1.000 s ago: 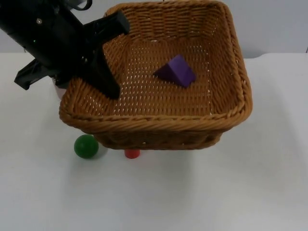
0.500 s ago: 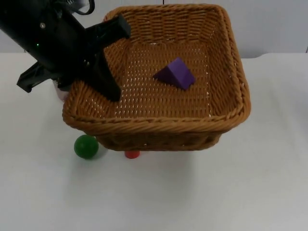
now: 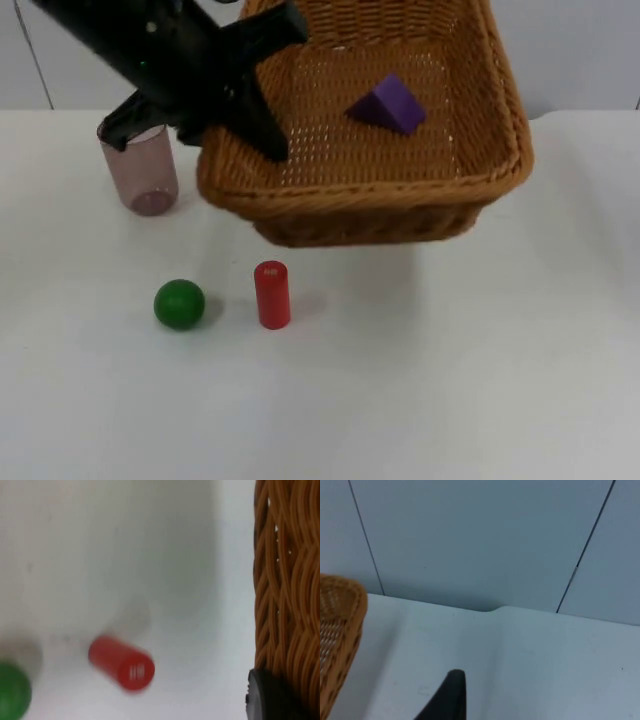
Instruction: Pick up the basket with the left hand and place the triangular block into the basket with the right hand.
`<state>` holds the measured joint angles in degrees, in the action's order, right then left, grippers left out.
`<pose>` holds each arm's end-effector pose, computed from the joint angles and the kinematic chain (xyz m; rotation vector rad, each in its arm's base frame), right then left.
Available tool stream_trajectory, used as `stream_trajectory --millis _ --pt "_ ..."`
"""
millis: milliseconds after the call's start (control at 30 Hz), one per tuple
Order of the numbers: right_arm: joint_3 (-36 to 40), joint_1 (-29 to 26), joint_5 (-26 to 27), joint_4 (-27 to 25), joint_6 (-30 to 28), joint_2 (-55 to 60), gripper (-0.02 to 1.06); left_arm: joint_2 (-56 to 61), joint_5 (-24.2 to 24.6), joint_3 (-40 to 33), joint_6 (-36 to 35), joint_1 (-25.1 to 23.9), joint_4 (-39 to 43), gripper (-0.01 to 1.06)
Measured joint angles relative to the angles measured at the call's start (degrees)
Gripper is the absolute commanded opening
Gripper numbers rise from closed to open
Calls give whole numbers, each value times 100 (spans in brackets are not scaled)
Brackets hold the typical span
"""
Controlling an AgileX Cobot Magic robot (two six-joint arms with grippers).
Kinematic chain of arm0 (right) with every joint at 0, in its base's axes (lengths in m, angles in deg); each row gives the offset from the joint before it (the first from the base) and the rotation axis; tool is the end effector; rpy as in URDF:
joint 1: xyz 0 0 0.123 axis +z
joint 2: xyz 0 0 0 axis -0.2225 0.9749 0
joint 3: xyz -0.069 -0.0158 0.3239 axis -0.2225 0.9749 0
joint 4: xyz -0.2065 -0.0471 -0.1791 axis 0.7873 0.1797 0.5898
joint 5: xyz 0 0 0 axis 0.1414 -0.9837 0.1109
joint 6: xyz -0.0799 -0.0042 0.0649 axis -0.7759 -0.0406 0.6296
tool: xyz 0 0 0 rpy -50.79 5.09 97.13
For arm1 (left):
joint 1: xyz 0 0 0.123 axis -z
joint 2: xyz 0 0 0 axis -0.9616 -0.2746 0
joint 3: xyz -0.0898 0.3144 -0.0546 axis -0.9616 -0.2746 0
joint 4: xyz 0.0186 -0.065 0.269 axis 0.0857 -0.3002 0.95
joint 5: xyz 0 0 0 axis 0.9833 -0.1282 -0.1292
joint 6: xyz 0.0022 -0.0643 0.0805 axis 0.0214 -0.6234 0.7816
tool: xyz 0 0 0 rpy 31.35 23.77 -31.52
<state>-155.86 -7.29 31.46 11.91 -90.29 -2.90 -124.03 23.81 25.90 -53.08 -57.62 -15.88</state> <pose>0.2642 0.0206 0.4827 -0.1586 2.0754 -0.0431 0.4037 -0.1684 0.2374 0.0151 2.7514 -0.8419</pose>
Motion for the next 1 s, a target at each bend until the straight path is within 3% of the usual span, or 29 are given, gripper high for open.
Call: stream_trajectory --millis 500,1000 --pt "0 0 -436 0 -23 0 105 -2307 -31 2200 -43 194 -298 0" --pt "0 0 -436 0 -43 0 105 -3153 -394 2405 242 194 -388 0"
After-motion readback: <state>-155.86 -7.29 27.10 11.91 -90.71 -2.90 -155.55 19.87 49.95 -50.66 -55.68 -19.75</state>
